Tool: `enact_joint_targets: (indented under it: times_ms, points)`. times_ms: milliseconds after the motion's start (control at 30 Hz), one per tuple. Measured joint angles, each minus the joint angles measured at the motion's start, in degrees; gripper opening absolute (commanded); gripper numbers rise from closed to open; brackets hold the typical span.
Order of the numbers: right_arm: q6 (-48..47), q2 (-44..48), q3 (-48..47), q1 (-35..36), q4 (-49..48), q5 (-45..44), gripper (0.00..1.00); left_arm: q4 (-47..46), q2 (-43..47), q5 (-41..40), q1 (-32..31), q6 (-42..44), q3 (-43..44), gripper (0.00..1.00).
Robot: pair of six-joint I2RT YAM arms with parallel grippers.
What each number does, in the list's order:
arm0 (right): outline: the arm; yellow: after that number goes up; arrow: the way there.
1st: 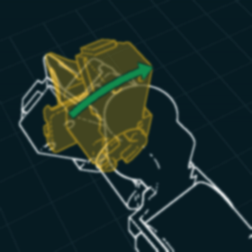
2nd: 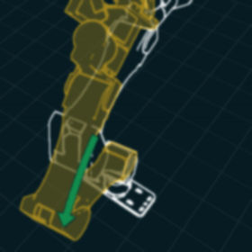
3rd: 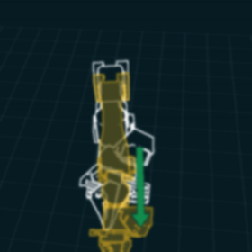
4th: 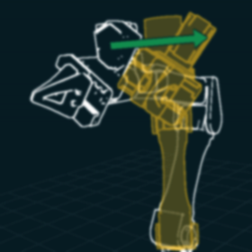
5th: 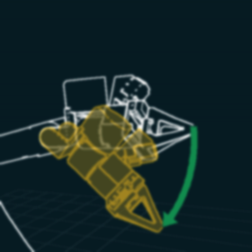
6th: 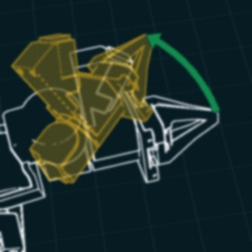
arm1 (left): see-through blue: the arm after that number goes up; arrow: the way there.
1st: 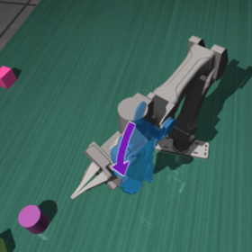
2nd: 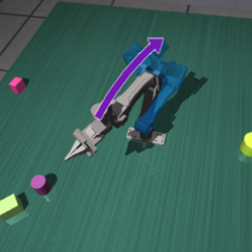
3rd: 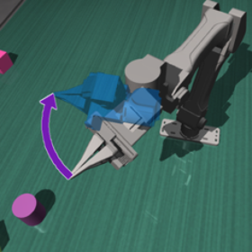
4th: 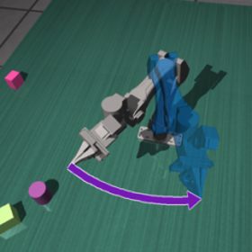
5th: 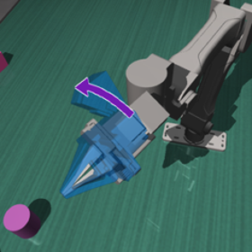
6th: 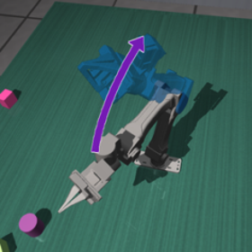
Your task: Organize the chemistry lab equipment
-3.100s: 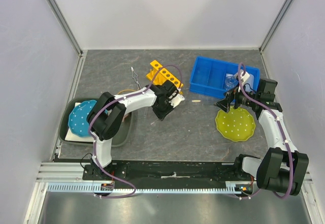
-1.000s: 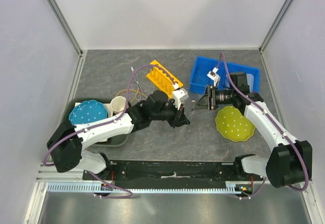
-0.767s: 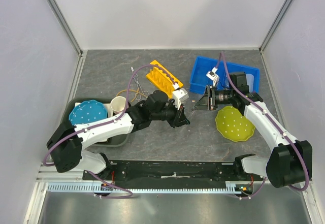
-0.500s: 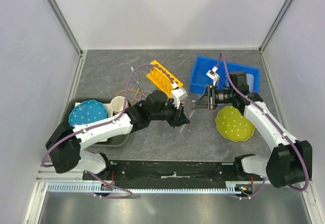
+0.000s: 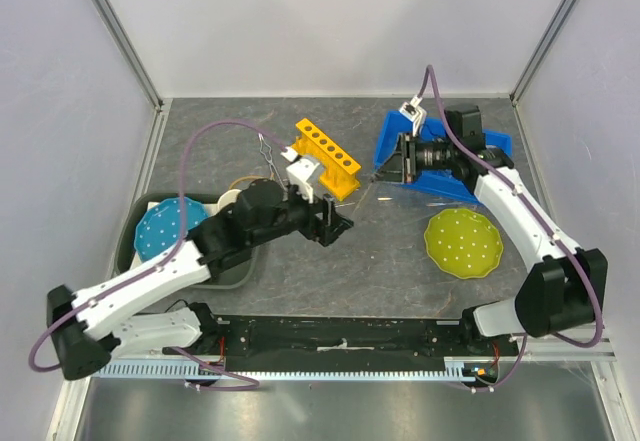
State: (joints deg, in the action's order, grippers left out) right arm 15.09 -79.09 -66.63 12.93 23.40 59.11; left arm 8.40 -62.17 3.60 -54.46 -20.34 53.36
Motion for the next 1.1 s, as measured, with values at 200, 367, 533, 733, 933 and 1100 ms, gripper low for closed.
enact_joint_targets:
  times_ms: [200,367,533,733,933,1100]
  points:
    - [-5.2,-8.5,-12.3,4.0,0.6,-6.6,0.19,9.2,13.2,-10.1,0.1,0.0,1.2,0.84]
    - [-10.3,-18.3,-24.9,9.6,1.5,-13.7,0.20,15.0,23.4,-17.7,0.1,-1.4,-1.7,0.84]
    - [-15.2,-28.5,-39.0,14.7,2.1,-20.9,0.20,21.9,30.8,-22.3,0.1,-4.7,-7.6,0.84]
    - [-20.5,-38.9,-53.8,18.9,4.3,-29.4,0.21,28.5,37.1,-26.9,0.1,-6.1,-9.4,0.85]
    - [-26.3,-43.5,-57.2,21.8,6.1,-38.7,0.22,31.1,40.9,-30.9,0.1,-6.0,-9.7,0.89]
    - [-29.6,-44.0,-57.3,23.3,7.2,-43.8,0.22,32.5,42.3,-32.5,0.1,-5.9,-11.0,0.91]
